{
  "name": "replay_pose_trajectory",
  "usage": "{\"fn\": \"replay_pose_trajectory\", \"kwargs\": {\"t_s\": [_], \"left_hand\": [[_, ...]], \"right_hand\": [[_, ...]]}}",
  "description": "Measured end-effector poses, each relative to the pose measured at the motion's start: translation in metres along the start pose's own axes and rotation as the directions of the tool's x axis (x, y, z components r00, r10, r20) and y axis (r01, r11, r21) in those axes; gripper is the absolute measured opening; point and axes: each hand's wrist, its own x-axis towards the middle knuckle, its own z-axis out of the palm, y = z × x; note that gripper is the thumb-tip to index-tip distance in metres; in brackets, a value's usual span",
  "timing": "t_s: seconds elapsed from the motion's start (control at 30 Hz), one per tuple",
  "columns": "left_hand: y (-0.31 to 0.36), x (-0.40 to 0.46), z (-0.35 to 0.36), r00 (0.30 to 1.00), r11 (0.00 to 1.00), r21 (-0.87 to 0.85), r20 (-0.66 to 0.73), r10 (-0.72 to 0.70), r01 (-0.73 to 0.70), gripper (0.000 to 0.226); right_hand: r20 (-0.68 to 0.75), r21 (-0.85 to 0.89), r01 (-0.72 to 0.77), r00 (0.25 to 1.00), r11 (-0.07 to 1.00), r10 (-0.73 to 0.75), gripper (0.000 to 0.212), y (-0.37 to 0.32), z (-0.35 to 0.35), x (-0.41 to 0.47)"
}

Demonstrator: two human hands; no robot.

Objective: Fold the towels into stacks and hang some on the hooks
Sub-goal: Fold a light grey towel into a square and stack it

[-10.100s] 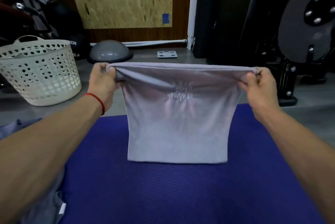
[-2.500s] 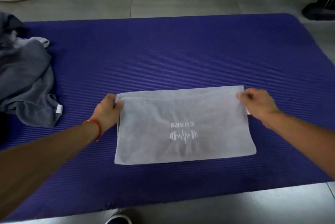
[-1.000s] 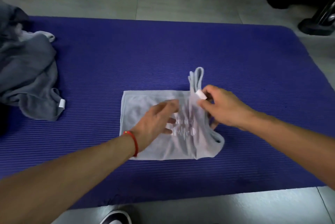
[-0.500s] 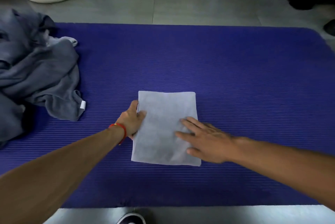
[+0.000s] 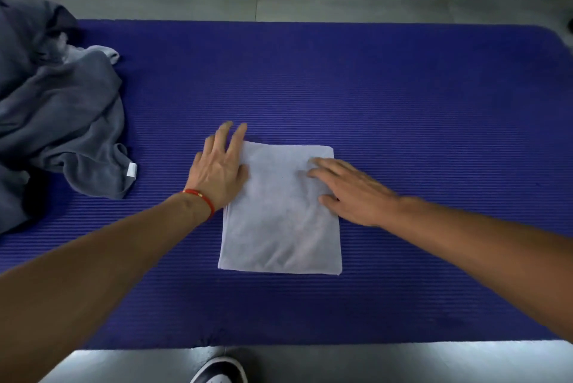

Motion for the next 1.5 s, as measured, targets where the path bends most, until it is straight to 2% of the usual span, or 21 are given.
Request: {"fn": "replay_pose_trajectory", "kwargs": {"t_s": [0.07,0.1,0.17,0.27,0.4,0.47,0.53,0.57,0.6,0.67,0.73,0.8,0.83,0.9,1.0,1.1,1.17,1.27,1.33,1.43,1.5], "left_hand": [[0.003,0.018,-0.005,0.994,0.998,0.046,0.107,0.031,-0.036,0.089],[0.005,0.026,-0.007,0.981,0.992,0.106,0.186,0.045,-0.066,0.085],[0.013,0.041,-0.013,0.938,0.957,0.235,0.335,0.082,-0.168,0.072],[0.023,0.058,-0.016,0.882,0.956,0.212,0.463,0.084,-0.203,0.063],[0.031,0.071,-0.024,0.843,0.969,0.190,0.537,0.031,-0.157,0.049],[0.028,0.070,-0.038,0.811,0.986,0.150,0.584,-0.033,-0.068,0.046],[0.021,0.062,-0.052,0.751,0.991,-0.047,0.657,-0.067,0.129,0.052],[0.015,0.054,-0.053,0.718,0.944,-0.209,0.695,-0.041,0.256,0.054],[0.013,0.043,-0.050,0.678,0.849,-0.364,0.735,0.008,0.384,0.052],[0.017,0.012,-0.031,0.629,0.686,-0.506,0.772,0.091,0.522,0.048],[0.032,-0.017,-0.009,0.656,0.687,-0.515,0.751,0.074,0.513,0.049],[0.050,-0.031,0.006,0.726,0.741,-0.473,0.687,-0.029,0.476,0.038],[0.055,-0.032,0.008,0.753,0.755,-0.451,0.653,-0.084,0.475,0.035],[0.061,-0.027,0.008,0.780,0.758,-0.443,0.612,-0.135,0.479,0.045],[0.067,-0.014,0.003,0.816,0.751,-0.485,0.565,-0.123,0.448,0.058],[0.074,0.000,0.006,0.811,0.654,-0.564,0.570,-0.135,0.505,0.052],[0.085,0.005,0.005,0.769,0.548,-0.594,0.620,-0.155,0.589,0.042],[0.099,0.011,-0.003,0.722,0.411,-0.627,0.682,-0.120,0.661,0.027],[0.109,0.020,-0.015,0.742,0.359,-0.669,0.661,-0.114,0.651,0.031],[0.132,0.038,-0.045,0.763,0.297,-0.717,0.643,-0.064,0.630,0.034],[0.149,0.052,-0.069,0.767,0.259,-0.739,0.642,-0.012,0.623,0.035]], "right_hand": [[-0.201,0.058,-0.196,0.958,0.979,0.203,0.053,-0.013,0.014,-0.016],[-0.209,0.141,-0.313,0.918,0.939,0.337,0.050,-0.018,0.021,-0.024],[-0.027,0.328,-0.485,0.853,0.811,0.521,0.050,-0.026,0.035,-0.040],[0.175,0.430,-0.532,0.841,0.729,0.511,0.044,-0.036,0.040,-0.057],[0.188,0.557,-0.519,0.840,0.649,0.510,0.025,-0.054,0.035,-0.064],[0.176,0.610,-0.505,0.838,0.611,0.517,0.022,-0.050,0.024,-0.066],[0.092,0.661,-0.467,0.827,0.587,0.555,0.022,-0.029,0.004,-0.065],[0.008,0.702,-0.432,0.799,0.565,0.601,0.023,-0.013,-0.008,-0.063],[-0.098,0.743,-0.385,0.746,0.547,0.659,0.026,0.005,-0.020,-0.059],[-0.225,0.802,-0.321,0.618,0.503,0.753,0.032,0.044,-0.039,-0.050],[-0.132,0.863,-0.329,0.585,0.383,0.800,0.046,0.073,-0.040,-0.044],[0.071,0.831,-0.478,0.600,0.286,0.797,0.045,0.082,-0.025,-0.047],[0.123,0.765,-0.557,0.618,0.323,0.776,0.036,0.081,-0.015,-0.052],[0.099,0.664,-0.610,0.644,0.431,0.759,0.023,0.076,0.002,-0.062],[0.098,0.689,-0.599,0.635,0.408,0.766,0.026,0.068,0.019,-0.071],[0.147,0.742,-0.582,0.626,0.333,0.766,0.028,0.065,0.027,-0.069],[0.183,0.799,-0.545,0.623,0.254,0.761,0.029,0.062,0.024,-0.068],[0.221,0.863,-0.472,0.672,0.180,0.707,0.025,0.060,0.010,-0.067],[0.233,0.918,-0.385,0.711,0.090,0.663,0.021,0.064,-0.007,-0.067],[0.285,0.952,-0.286,0.694,-0.110,0.661,0.012,0.080,-0.043,-0.069],[0.304,0.949,-0.280,0.699,-0.144,0.647,0.009,0.093,-0.074,-0.075]]}}
